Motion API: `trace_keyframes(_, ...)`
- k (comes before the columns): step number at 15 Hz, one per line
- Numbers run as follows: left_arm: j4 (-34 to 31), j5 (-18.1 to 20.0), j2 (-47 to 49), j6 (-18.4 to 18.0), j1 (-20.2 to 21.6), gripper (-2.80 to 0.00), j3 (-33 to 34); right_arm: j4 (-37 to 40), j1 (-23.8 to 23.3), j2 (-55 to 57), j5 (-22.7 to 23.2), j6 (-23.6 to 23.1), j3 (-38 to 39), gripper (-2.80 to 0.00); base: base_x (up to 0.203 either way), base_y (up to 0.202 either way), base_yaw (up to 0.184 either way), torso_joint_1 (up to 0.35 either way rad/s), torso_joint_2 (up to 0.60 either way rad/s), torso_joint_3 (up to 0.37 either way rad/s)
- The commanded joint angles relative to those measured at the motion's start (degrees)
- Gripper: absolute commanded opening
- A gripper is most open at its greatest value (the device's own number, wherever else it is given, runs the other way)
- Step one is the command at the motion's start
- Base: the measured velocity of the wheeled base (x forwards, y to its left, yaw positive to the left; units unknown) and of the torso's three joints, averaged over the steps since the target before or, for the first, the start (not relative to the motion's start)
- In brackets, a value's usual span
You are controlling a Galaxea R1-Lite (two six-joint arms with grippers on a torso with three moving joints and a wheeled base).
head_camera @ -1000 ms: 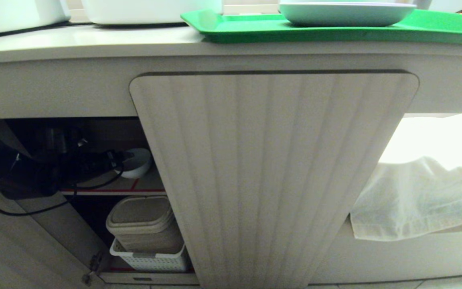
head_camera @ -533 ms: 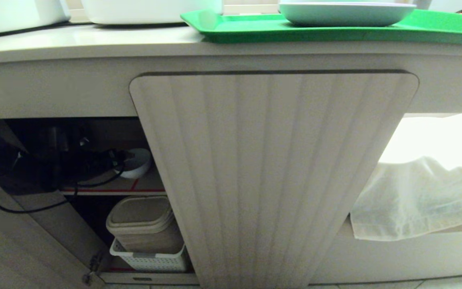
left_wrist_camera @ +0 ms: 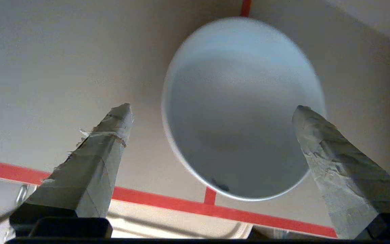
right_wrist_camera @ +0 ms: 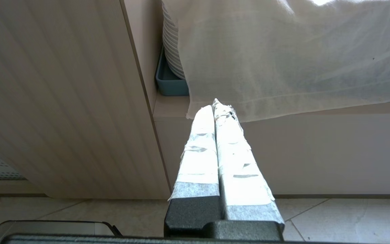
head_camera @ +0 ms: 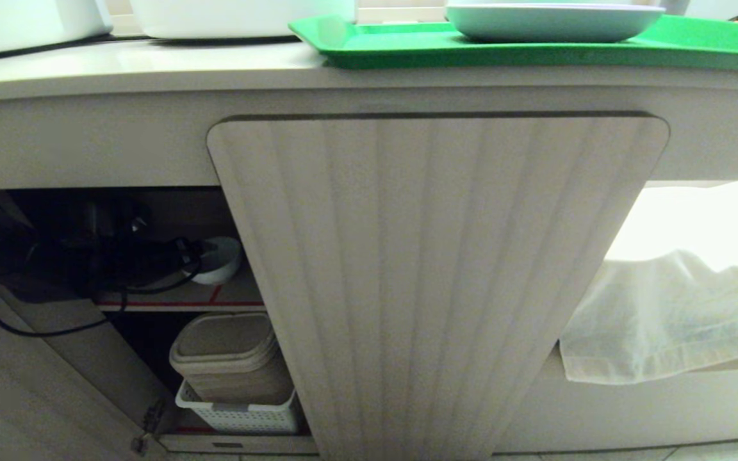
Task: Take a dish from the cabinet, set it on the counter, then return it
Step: Take the bowl from the cabinet
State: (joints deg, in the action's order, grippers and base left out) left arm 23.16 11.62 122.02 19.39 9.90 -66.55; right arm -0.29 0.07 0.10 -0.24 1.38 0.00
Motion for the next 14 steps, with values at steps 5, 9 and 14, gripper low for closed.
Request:
trace_keyframes(5, -0.92, -0.02, 3.04, 0.13, 0.03, 0.0, -4.5, 0.03, 0.01, -0.01, -0.02, 0.03, 0.0, -2.8, 0.0, 0.0, 0.0, 0.0, 0.0, 0.0)
trace_keyframes(9, -2.54, -0.02, 4.75, 0.13, -0.06, 0.0, -7.51, 0.02, 0.01, -0.01, -0.02, 0.03, 0.0, -2.8, 0.0, 0.0, 0.0, 0.0, 0.0, 0.0)
trace_keyframes(14, -4.18, -0.02, 5.68, 0.13, -0.07, 0.0, -9.21, 0.03, 0.01, -0.01, -0.02, 0.03, -0.09, -2.8, 0.0, 0.0, 0.0, 0.0, 0.0, 0.0)
